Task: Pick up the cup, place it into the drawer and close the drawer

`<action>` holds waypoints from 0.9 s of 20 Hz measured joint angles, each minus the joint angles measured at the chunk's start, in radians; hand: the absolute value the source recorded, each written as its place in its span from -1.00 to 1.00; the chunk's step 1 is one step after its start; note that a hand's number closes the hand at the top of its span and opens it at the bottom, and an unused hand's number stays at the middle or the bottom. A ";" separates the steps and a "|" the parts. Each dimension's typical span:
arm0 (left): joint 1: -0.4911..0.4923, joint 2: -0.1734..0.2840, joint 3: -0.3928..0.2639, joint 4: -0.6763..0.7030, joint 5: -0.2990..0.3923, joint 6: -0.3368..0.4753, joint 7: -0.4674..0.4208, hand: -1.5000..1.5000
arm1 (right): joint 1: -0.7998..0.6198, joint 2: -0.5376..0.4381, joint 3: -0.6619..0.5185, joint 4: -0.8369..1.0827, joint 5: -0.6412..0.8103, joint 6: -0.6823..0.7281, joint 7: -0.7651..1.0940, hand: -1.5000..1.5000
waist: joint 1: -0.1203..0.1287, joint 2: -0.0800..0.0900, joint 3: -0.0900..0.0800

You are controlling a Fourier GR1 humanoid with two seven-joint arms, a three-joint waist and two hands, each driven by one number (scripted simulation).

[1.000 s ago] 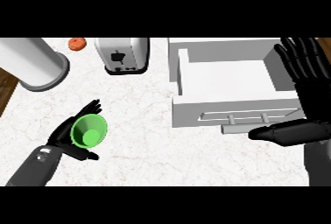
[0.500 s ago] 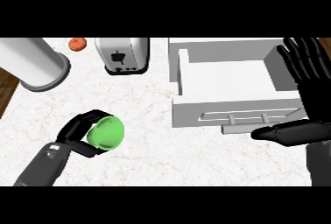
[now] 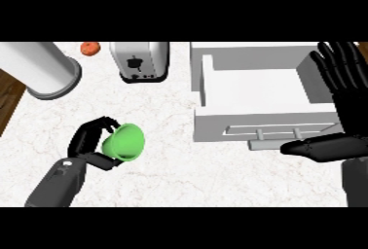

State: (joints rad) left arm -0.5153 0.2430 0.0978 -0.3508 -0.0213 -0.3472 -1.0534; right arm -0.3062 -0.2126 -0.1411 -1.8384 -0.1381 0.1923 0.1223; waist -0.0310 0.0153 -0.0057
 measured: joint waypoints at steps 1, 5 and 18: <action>0.003 -0.012 0.035 0.000 0.029 0.041 0.001 1.00 | -0.001 0.000 -0.003 -0.003 -0.002 -0.004 0.007 -1.00 | 0.004 -0.002 0.000; 0.002 -0.054 0.141 -0.012 0.118 0.140 -0.015 1.00 | 0.018 -0.004 -0.006 -0.008 0.000 0.002 0.001 -1.00 | 0.012 -0.006 0.002; -0.160 -0.166 0.083 -0.295 0.137 0.225 0.175 1.00 | 0.041 -0.009 -0.016 0.013 0.021 0.005 -0.025 -1.00 | 0.037 -0.020 0.007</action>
State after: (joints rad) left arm -0.6756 0.0768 0.1812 -0.6462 0.1159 -0.1224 -0.8787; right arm -0.2652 -0.2217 -0.1573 -1.8252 -0.1166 0.1974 0.0978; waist 0.0057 -0.0046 0.0008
